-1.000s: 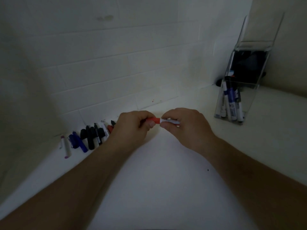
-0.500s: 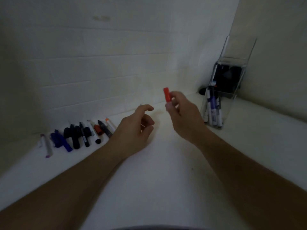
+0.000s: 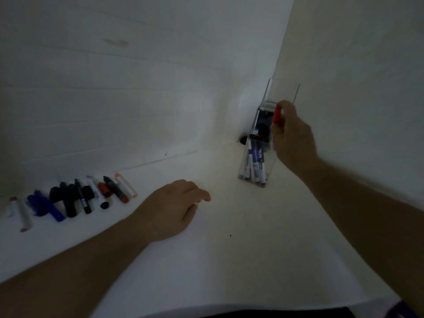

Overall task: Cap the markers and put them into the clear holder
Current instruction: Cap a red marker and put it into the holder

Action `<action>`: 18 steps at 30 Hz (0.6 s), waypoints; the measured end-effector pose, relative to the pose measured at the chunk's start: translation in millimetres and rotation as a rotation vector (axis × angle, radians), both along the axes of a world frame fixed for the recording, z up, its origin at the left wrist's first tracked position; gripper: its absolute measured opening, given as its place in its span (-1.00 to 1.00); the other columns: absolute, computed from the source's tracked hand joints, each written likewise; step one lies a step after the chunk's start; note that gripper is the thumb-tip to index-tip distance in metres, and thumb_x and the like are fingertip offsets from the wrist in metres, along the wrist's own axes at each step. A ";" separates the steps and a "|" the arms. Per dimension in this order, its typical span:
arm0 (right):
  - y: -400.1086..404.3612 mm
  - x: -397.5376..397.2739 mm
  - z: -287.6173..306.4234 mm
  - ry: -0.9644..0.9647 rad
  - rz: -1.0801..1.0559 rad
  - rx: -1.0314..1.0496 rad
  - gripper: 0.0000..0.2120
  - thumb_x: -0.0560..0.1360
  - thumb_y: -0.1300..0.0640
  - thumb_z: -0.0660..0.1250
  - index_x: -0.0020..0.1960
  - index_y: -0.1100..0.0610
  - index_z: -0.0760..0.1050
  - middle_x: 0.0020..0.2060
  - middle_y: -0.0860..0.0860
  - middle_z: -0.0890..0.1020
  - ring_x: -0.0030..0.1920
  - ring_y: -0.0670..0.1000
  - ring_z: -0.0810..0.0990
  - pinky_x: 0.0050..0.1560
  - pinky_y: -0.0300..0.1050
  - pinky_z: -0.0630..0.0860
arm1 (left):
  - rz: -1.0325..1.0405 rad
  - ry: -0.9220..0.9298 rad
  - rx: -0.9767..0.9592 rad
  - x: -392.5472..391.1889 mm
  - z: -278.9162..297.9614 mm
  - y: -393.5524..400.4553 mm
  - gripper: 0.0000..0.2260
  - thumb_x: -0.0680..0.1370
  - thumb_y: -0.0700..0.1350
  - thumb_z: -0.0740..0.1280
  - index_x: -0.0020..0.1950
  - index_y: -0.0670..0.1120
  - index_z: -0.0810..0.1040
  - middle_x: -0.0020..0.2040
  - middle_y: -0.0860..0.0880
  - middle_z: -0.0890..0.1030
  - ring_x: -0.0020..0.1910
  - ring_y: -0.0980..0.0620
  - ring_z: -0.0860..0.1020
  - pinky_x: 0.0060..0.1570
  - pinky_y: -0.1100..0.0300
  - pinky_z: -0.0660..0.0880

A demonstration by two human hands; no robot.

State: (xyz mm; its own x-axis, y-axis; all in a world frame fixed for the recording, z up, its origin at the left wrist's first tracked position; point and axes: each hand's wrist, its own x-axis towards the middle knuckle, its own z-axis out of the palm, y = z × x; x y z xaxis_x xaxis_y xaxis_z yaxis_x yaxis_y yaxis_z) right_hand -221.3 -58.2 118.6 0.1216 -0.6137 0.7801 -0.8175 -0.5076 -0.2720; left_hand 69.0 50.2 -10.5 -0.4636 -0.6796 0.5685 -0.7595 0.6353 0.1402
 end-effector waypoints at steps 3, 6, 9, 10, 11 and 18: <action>-4.2 2.8 -17.8 0.057 -0.099 0.069 -0.66 0.63 0.11 0.26 0.34 -0.07 0.24 -0.14 0.13 0.64 -0.23 0.21 0.62 -0.23 0.14 0.63 | 0.021 -0.025 -0.025 -0.1 1.3 -0.9 -0.70 0.56 -0.17 0.28 0.25 0.11 0.56 0.10 0.11 0.58 0.05 0.11 0.52 0.03 0.13 0.52; -7.3 1.6 -25.4 0.123 -0.185 0.189 -0.72 0.67 0.03 0.15 0.37 -0.06 0.25 -0.20 0.14 0.62 -0.32 0.15 0.58 -0.30 0.04 0.57 | 0.034 -0.014 -0.038 0.4 3.1 0.8 -0.70 0.54 -0.19 0.29 0.21 0.11 0.57 0.09 0.10 0.59 0.04 0.08 0.52 -0.01 0.12 0.53; -4.2 -2.6 -26.0 0.197 -0.172 0.315 -0.66 0.68 -0.03 0.08 0.43 -0.04 0.26 -0.19 0.07 0.62 -0.34 0.04 0.53 -0.31 -0.07 0.45 | 0.040 -0.002 -0.041 1.0 3.7 1.2 -0.71 0.53 -0.20 0.30 0.17 0.09 0.60 0.07 0.09 0.59 0.02 0.07 0.52 -0.02 0.13 0.52; -2.5 -3.4 -25.0 0.222 -0.162 0.348 -0.62 0.66 -0.03 0.10 0.47 -0.04 0.25 -0.14 0.06 0.61 -0.28 0.06 0.53 -0.25 -0.06 0.45 | 0.043 -0.003 -0.038 1.4 3.7 0.7 -0.72 0.53 -0.20 0.30 0.16 0.09 0.60 0.07 0.10 0.58 0.02 0.07 0.52 -0.03 0.13 0.52; 0.5 -3.5 -23.4 0.248 -0.149 0.375 -0.58 0.65 -0.02 0.14 0.49 -0.02 0.25 -0.07 0.07 0.61 -0.21 0.09 0.54 -0.18 -0.04 0.46 | 0.045 -0.003 -0.033 2.1 3.6 0.2 -0.73 0.53 -0.19 0.30 0.14 0.09 0.61 0.06 0.10 0.58 0.01 0.08 0.52 -0.04 0.13 0.52; 0.8 -5.9 -24.4 0.383 -0.179 0.389 -0.51 0.60 0.13 0.23 0.51 0.17 0.31 0.33 0.16 0.48 0.25 0.20 0.51 0.25 0.05 0.45 | 0.048 -0.022 -0.038 3.9 3.8 -0.2 -0.80 0.52 -0.16 0.28 0.01 0.10 0.63 0.02 0.11 0.56 -0.04 0.08 0.50 -0.08 0.14 0.50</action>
